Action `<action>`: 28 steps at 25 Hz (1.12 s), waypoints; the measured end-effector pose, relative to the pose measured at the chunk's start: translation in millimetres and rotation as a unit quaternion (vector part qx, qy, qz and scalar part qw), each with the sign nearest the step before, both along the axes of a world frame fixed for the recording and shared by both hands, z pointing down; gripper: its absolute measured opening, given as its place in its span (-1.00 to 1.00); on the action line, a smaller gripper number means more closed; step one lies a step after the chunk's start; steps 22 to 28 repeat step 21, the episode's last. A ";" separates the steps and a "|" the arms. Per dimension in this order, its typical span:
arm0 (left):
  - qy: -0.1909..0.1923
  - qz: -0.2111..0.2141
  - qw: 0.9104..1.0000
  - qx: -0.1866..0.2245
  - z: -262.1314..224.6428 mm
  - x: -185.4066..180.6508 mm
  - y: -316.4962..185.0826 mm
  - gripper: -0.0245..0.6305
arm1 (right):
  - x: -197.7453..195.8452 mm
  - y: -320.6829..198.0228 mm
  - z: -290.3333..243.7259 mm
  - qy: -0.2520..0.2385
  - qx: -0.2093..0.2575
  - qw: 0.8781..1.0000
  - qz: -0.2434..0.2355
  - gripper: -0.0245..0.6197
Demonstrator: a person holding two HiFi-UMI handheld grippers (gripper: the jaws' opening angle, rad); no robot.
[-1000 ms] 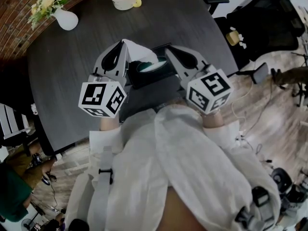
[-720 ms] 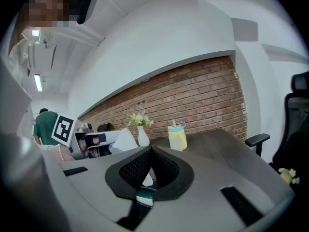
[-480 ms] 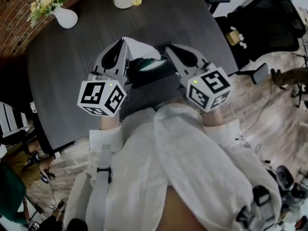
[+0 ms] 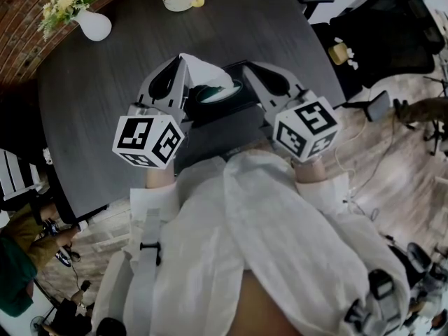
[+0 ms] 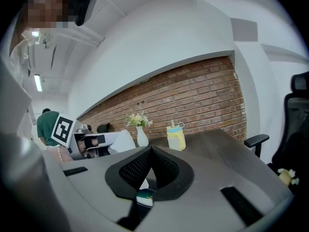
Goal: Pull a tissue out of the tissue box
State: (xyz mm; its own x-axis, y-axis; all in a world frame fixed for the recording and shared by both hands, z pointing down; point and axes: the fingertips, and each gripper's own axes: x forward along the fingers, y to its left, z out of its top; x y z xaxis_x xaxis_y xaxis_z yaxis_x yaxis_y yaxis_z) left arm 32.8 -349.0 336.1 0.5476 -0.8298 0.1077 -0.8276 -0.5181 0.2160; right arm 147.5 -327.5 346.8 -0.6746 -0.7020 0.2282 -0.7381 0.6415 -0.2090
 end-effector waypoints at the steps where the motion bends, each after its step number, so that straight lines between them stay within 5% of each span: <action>1: -0.001 0.000 1.000 -0.001 0.5 0.1 0.0 -0.91 | 0.2 0.1 0.6 0.000 -0.001 1.000 0.000 -0.91; 28: -0.007 0.001 1.000 -0.006 5.5 -0.1 2.5 -0.91 | 7.4 -5.2 9.4 -0.012 -0.016 1.000 0.011 -0.91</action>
